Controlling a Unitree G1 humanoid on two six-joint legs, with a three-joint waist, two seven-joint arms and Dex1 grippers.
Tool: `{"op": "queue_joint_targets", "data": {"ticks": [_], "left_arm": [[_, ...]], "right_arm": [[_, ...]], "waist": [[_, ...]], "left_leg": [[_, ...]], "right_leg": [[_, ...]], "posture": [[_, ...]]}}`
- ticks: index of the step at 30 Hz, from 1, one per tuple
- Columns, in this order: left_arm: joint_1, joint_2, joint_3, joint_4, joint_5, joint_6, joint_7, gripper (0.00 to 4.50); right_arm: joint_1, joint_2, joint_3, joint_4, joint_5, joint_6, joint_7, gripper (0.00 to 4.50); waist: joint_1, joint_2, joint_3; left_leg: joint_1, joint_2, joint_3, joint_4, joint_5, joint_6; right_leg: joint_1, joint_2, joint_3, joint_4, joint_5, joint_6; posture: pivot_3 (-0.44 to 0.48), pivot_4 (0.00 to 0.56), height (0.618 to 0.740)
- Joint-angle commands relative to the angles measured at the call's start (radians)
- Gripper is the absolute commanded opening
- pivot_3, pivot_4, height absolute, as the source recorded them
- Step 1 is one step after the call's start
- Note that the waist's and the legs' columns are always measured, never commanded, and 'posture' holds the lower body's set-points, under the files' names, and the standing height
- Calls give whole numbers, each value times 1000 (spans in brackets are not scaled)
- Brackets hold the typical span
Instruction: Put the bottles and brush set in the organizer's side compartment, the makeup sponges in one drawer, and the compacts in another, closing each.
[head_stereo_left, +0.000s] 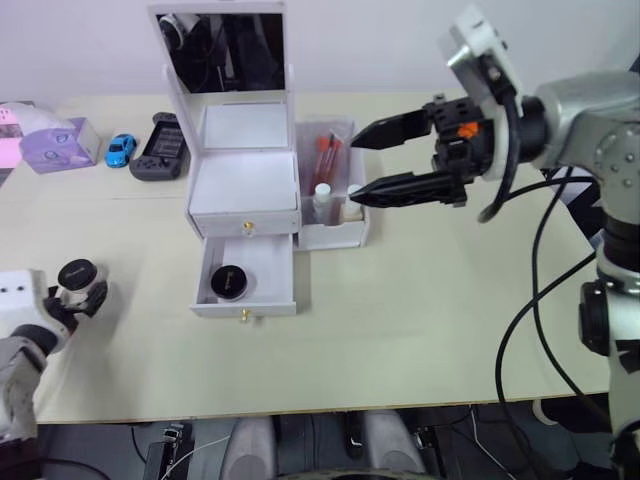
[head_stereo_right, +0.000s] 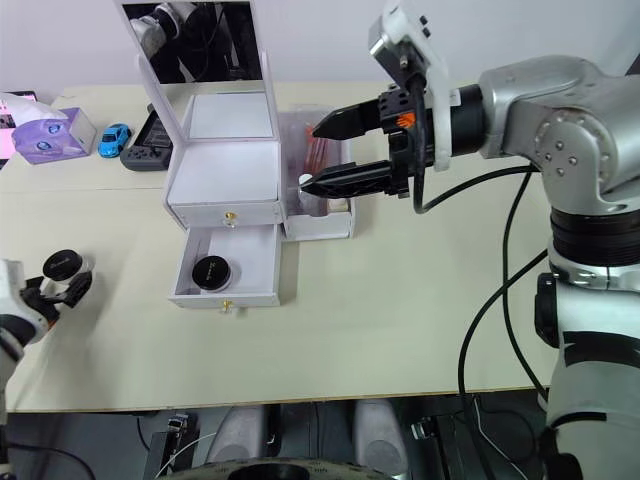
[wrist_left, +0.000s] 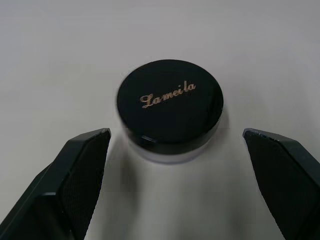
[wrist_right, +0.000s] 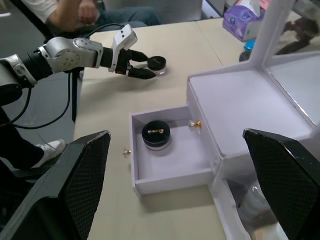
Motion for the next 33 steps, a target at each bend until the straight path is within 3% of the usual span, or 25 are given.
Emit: {"op": "queue_joint_targets", "data": {"ticks": [1, 11, 21, 24, 26, 33], "left_arm": [[-41, 35, -16, 35, 20, 7, 12, 4454], [-132, 162, -65, -26, 7, 309, 29, 4454], [-170, 156, -56, -14, 4, 410, 53, 4454], [-188, 153, -57, -4, 1, 398, 54, 3580], [-204, 150, -57, 7, 3, 386, 59, 2684], [-243, 171, -65, 25, 5, 355, 42, 2649]], "right_arm": [[-1, -25, -47, -55, 19, 16, -31, 4500], [13, -58, -51, -60, 16, 30, -75, 4500], [10, -51, -40, -48, 3, 13, -89, 4500], [17, -53, -41, -50, 3, 10, -90, 4500], [18, -53, -40, -47, -1, 7, -91, 4500], [22, -49, -42, -48, -3, 0, -97, 4500]], "waist": [[0, 0, 0], [-1, 0, 0], [-1, 0, 0], [0, 0, 0], [1, 0, 0], [1, 0, 0]], "left_leg": [[0, 0, 0, 0, 0, 0], [0, 0, 0, 0, 0, 0], [0, 0, 0, 0, 0, 0], [0, 0, 0, 0, 0, 0], [0, 0, 0, 0, 0, 0], [0, 0, 0, 0, 0, 0]], "right_leg": [[0, 0, 0, 0, 0, 0], [0, 0, 0, 0, 0, 0], [0, 0, 0, 0, 0, 0], [0, 0, 0, 0, 0, 0], [0, 0, 0, 0, 0, 0], [0, 0, 0, 0, 0, 0]], "posture": [[0, 150, 735], [0, 150, 735], [0, 150, 735], [0, 150, 735], [0, 150, 735], [0, 150, 735]]}}
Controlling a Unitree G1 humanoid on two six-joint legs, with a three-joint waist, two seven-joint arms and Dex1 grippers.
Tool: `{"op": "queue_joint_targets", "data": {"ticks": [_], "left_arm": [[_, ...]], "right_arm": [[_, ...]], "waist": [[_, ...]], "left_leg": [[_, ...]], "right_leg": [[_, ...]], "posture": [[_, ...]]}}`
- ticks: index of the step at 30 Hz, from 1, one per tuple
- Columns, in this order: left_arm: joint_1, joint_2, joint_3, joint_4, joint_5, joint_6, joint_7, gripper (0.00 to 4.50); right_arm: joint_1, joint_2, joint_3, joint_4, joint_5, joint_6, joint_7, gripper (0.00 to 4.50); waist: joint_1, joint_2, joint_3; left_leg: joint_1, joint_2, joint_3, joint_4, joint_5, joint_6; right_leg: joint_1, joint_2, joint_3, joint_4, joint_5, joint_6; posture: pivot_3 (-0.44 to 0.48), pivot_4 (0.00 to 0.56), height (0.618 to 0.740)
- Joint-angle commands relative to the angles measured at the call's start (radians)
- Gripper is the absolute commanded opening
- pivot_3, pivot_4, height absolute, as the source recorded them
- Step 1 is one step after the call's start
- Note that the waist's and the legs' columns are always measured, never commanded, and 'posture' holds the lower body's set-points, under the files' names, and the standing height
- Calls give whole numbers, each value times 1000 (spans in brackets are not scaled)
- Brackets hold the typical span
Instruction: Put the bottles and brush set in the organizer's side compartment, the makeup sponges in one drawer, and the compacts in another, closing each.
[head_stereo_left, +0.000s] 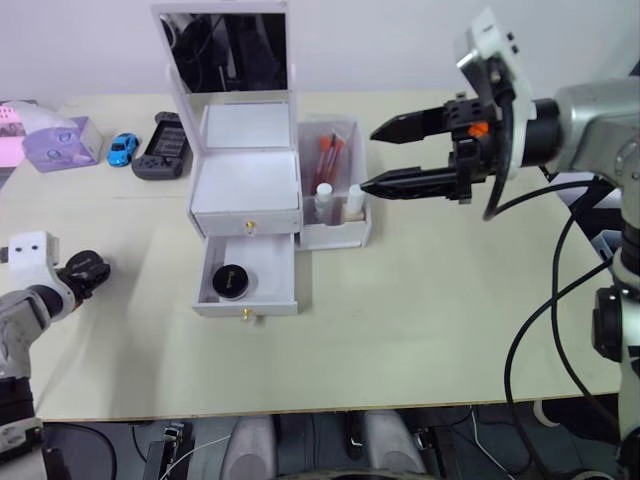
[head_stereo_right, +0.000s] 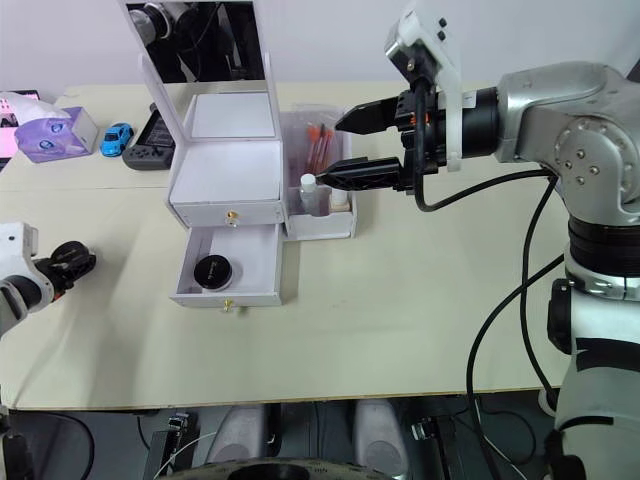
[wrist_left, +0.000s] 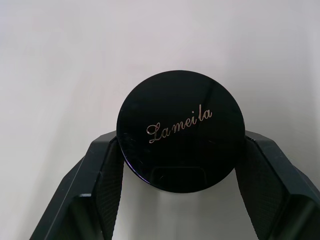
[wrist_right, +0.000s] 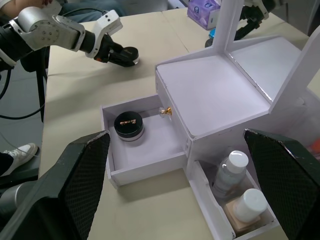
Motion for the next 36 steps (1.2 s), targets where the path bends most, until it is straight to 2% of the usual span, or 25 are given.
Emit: {"op": "queue_joint_targets", "data": {"ticks": [1, 6, 9, 12, 16, 22, 26, 27, 30, 36], "left_arm": [[-20, 39, 4, -29, 2, -16, -27, 2649], [-37, 70, -4, -113, -32, -78, -131, 2649], [-57, 87, -13, -222, -109, -100, -258, 2649], [-33, 159, -57, -347, -165, -117, -438, 2649], [-86, 258, -86, -442, -279, -107, -639, 2649], [-175, 360, -208, -531, -470, 42, -843, 2649], [-254, 402, -360, -571, -428, 45, -892, 2649], [-275, 405, -427, -581, -359, 14, -880, 2649], [-353, 375, -573, -594, -257, 27, -826, 2649], [-389, 309, -721, -596, -128, -24, -805, 2649]], "right_arm": [[-14, -7, -22, -11, -3, -20, -6, 4500], [-10, -8, -21, -14, -4, -25, -6, 4500], [-10, -9, -19, -12, -4, -31, -1, 4500], [-7, -8, -25, -18, 7, -43, 15, 4500], [6, -8, -46, -46, 28, -70, 35, 4500], [35, -8, -60, -85, 34, -67, -3, 4500], [49, -13, -79, -111, 42, -57, -30, 4500], [52, -17, -92, -122, 55, -46, -35, 4500], [60, -23, -135, -148, 100, -7, -64, 4500], [88, -41, -183, -191, 147, 36, -123, 4500]], "waist": [[0, 0, 0], [0, 0, 0], [5, 0, 0], [-1, 0, 0], [-1, 0, 1], [-1, 1, 1], [1, 1, 1], [3, 1, 1], [3, 1, 1], [1, 1, 1]], "left_leg": [[0, 0, 0, 0, 0, 0], [0, 0, 0, 0, 0, 0], [-1, 0, 0, 0, 0, 0], [-2, 0, 0, 0, 0, 0], [-7, 0, 1, 0, 0, 0], [-9, 0, 0, 1, 0, 0], [-9, 0, 0, 2, 0, 0], [-9, 0, 0, 2, 0, 0], [-9, -1, -1, 2, 0, 0], [-10, -1, -1, 2, 0, 1]], "right_leg": [[0, 0, 0, 0, 0, 0], [0, 0, 0, 0, 0, 0], [0, 0, 0, 0, 0, 0], [-1, -1, 0, -2, 0, 0], [-5, 0, 0, -2, 0, 0], [-7, 1, 0, 0, 0, 0], [-7, 1, 0, 0, 0, 0], [-7, 1, 0, 0, 0, 0], [-6, 1, 0, 0, 0, 0], [-6, 1, 1, -1, 0, 1]], "posture": [[0, 150, 735], [0, 150, 735], [0, 150, 735], [0, 150, 735], [0, 150, 735], [0, 150, 735], [0, 150, 735], [0, 150, 735], [0, 150, 735], [0, 150, 735]]}}
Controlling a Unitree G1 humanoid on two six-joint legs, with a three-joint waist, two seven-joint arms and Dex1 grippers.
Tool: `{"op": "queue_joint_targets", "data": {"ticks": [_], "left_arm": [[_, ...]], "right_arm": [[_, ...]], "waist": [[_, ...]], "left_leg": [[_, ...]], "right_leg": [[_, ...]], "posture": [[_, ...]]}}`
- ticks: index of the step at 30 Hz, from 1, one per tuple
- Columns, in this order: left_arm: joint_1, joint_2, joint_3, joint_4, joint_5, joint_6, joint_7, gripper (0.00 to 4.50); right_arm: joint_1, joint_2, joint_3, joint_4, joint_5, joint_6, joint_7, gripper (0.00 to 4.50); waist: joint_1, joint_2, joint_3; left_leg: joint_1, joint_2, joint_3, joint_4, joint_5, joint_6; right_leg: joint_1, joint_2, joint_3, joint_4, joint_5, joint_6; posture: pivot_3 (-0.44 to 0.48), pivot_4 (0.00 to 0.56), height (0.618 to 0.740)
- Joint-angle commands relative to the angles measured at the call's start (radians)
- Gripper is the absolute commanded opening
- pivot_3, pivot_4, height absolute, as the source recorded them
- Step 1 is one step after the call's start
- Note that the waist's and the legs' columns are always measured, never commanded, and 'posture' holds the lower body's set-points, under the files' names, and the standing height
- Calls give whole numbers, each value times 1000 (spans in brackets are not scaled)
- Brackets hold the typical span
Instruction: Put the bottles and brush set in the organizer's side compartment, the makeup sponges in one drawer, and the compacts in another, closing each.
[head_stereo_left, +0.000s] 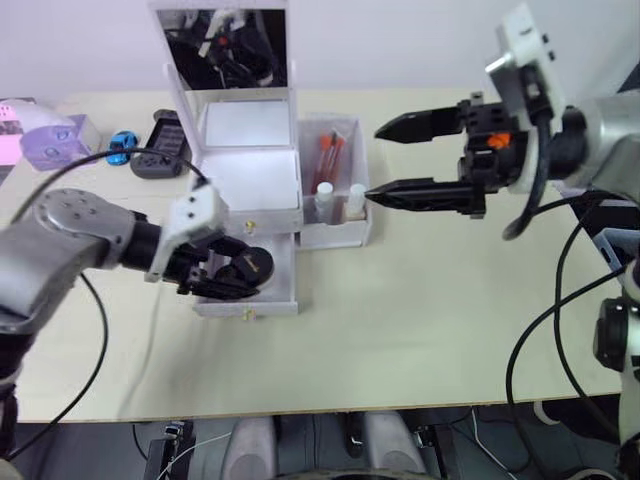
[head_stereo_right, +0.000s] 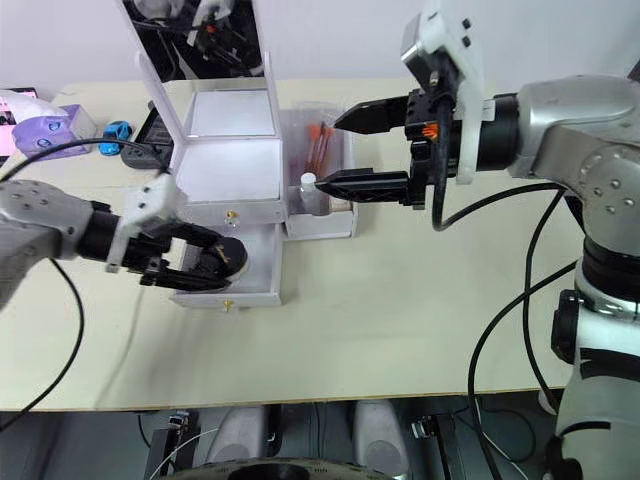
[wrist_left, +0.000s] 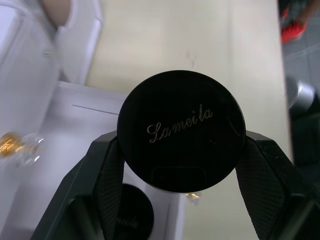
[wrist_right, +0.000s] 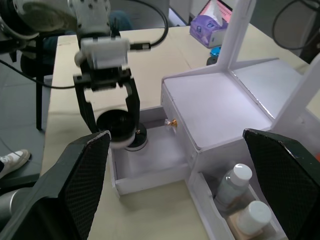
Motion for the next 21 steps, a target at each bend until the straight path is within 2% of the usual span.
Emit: {"op": "queue_joint_targets", "data": {"ticks": [1, 7, 21], "left_arm": [[-13, -16, -40, 4, 67, -29, 11, 2649], [-33, -85, -82, 81, 160, -48, 58, 2649], [-54, -191, -165, 171, 287, -115, 34, 2649]], "right_arm": [[0, -22, -47, -34, 28, 8, -31, 4500], [23, -38, -72, -51, 64, 33, -74, 4500], [41, -73, -90, -69, 118, 41, -139, 4500]], "waist": [[-1, 0, 0], [1, 0, 0], [2, 0, 0]], "left_leg": [[0, 0, 0, 0, 0, 0], [0, 0, -2, 1, 0, 0], [0, 0, -3, 2, 0, 0]], "right_leg": [[0, 0, 0, 0, 0, 0], [1, 1, 0, 1, 0, 0], [1, 1, 0, 1, 0, 0]], "posture": [[0, 150, 735], [0, 150, 735], [0, 150, 735]]}}
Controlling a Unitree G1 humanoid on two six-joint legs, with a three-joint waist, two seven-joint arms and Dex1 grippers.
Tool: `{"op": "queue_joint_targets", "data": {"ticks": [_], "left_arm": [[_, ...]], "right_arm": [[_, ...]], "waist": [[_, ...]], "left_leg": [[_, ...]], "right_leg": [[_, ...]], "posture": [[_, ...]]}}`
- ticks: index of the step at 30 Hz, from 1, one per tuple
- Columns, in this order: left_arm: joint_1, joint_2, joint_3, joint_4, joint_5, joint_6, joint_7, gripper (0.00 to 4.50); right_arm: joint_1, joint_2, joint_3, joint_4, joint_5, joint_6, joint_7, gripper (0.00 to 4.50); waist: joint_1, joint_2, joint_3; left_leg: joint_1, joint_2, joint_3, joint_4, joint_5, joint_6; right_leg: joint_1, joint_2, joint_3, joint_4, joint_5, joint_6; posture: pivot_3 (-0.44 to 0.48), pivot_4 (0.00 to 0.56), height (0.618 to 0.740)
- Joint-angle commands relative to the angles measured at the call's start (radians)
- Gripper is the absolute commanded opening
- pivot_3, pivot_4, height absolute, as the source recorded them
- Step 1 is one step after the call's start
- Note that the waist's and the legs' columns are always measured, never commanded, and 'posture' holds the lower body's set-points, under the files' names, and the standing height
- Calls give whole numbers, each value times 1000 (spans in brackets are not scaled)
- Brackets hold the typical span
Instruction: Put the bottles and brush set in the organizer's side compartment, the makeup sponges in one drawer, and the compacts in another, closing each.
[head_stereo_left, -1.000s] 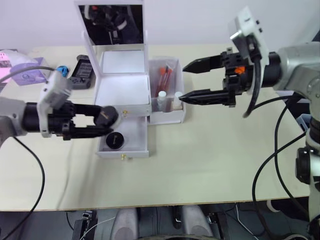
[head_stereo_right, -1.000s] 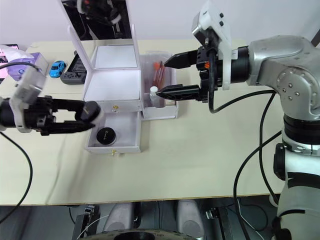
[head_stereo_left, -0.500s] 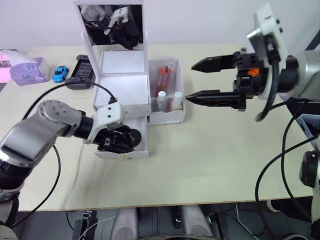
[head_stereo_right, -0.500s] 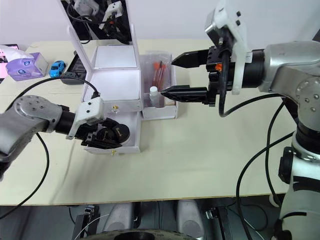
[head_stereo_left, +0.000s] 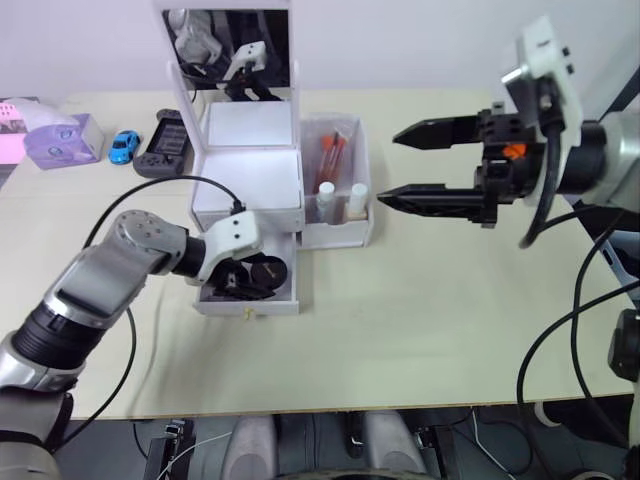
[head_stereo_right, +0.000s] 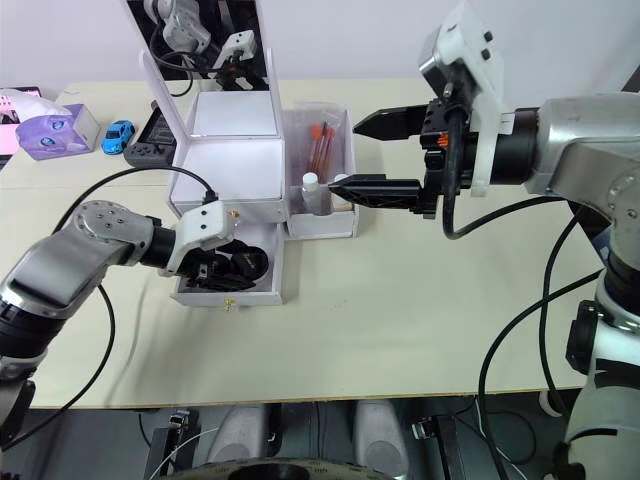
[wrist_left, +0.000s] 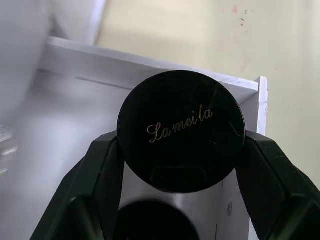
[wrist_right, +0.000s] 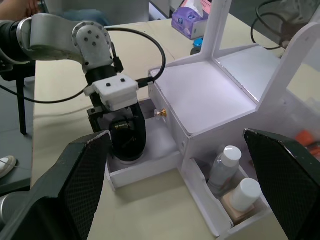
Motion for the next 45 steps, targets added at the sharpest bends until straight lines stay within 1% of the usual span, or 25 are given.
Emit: {"op": "queue_joint_targets", "data": {"ticks": [1, 3, 8, 10, 12, 14, 20, 23, 26, 29, 33, 35, 39, 40, 42, 43, 44, 45], "left_arm": [[-39, -10, -9, 21, 44, -38, -9, 2649], [-44, -14, -21, 38, 69, -63, -18, 2649], [-55, -44, -22, 68, 86, -85, -25, 2649], [-56, -55, -14, 68, 74, -73, -34, 2649], [-58, -61, 0, 63, 57, -53, -41, 3690], [-61, -60, 9, 64, 54, -41, -44, 4451], [-60, -15, 58, 32, 31, -17, -72, 4451], [-27, 22, 149, -39, -57, 8, -104, 4451], [19, 50, 277, -96, -186, 47, -141, 4451], [60, 52, 387, -103, -241, 54, -104, 4451], [259, 62, 617, -174, -369, 93, -93, 4451], [393, 66, 696, -237, -367, 41, -108, 4451], [624, 11, 881, -348, -445, 67, -61, 4451], [699, -11, 928, -372, -453, 66, -55, 4219], [854, -50, 993, -411, -439, 36, -68, 3592], [916, -72, 1013, -418, -437, 27, -66, 3036], [965, -91, 1024, -419, -431, 13, -61, 2702], [1021, -114, 1020, -416, -401, -25, -57, 2093]], "right_arm": [[-13, -21, -38, -16, 23, -2, -16, 4500], [-13, -23, -39, -18, 30, 0, -24, 4500], [-10, -26, -44, -26, 51, 7, -48, 4500], [-10, -26, -44, -25, 54, 7, -54, 4500], [-8, -28, -43, -25, 54, 5, -56, 4500], [-5, -30, -42, -25, 53, 0, -55, 4500], [7, -37, -34, -23, 48, -23, -36, 4500], [8, -39, -23, -21, 45, -38, -22, 4500], [20, -47, -11, -18, 24, -76, 9, 4500], [50, -61, 3, -26, -17, -158, 73, 4500], [75, -60, 30, -10, -68, -278, 180, 4500], [62, -49, 70, 15, -109, -319, 208, 4500], [17, -19, 150, 90, -185, -389, 268, 4500], [2, -7, 169, 112, -204, -408, 286, 4500], [-19, 11, 196, 147, -231, -441, 325, 4500], [-28, 19, 206, 161, -241, -453, 341, 4500], [-36, 26, 212, 174, -249, -463, 355, 4500], [-46, 34, 220, 191, -260, -472, 367, 4500]], "waist": [[0, 0, 0], [0, 0, 0], [0, 0, 0], [0, 0, 0], [2, 0, 0], [1, 0, 0], [0, 0, 0], [-3, 0, 0], [-2, 0, 0], [-1, 0, 0], [-9, 0, 0], [-11, 0, 0], [-7, 0, 0], [-7, 0, 0], [-7, 0, 0], [-7, 0, 0], [-8, 0, 0], [-7, 0, 0]], "left_leg": [[0, 0, 0, 0, 0, 0], [0, 0, 0, 0, 0, 0], [0, 0, 0, 0, 0, 0], [0, 0, 0, 0, 0, 0], [0, 0, 0, 0, 0, 0], [0, 0, -1, 0, 0, 0], [0, 0, -1, 0, 0, 0], [0, 0, -1, 0, 0, 0], [0, 0, -1, 0, 0, 0], [1, 0, -1, 0, 0, 0], [2, 0, -1, 0, 0, 0], [4, 0, -1, 0, 0, 0], [8, 0, -1, -1, 0, 0], [9, 0, 0, -1, 0, 0], [11, 0, 0, 0, 0, 0], [11, 0, 0, 0, 0, 0], [12, 0, 0, 0, 0, 0], [12, 0, 0, 0, 0, 0]], "right_leg": [[0, 0, 0, 0, 0, 0], [0, 0, 0, 0, 0, 0], [0, 0, 0, 0, 0, 0], [0, 0, 0, 0, 0, 0], [0, 0, 0, 0, 0, 0], [0, 0, 0, 0, 0, 0], [0, 0, 0, 0, 0, 0], [0, 0, 0, 1, 0, 0], [0, 0, 0, 1, 0, 0], [1, 0, 0, 1, 0, 0], [2, 0, 0, 0, 0, 0], [3, 0, 0, 0, 0, 0], [5, 0, 0, 1, 0, 0], [6, 0, 0, 1, 0, 0], [8, 0, 0, 1, 0, 0], [8, 0, 0, 0, 0, 0], [8, -1, 0, 0, 0, 0], [8, -1, 0, 0, 0, 0]], "posture": [[0, 150, 735], [0, 150, 735], [0, 150, 735], [0, 150, 735], [0, 150, 735], [0, 150, 735], [0, 150, 735], [0, 150, 735], [0, 150, 735], [0, 150, 735], [0, 150, 735], [0, 150, 735], [0, 150, 735], [0, 150, 735], [0, 150, 735], [0, 150, 735], [0, 150, 735], [0, 150, 735]]}}
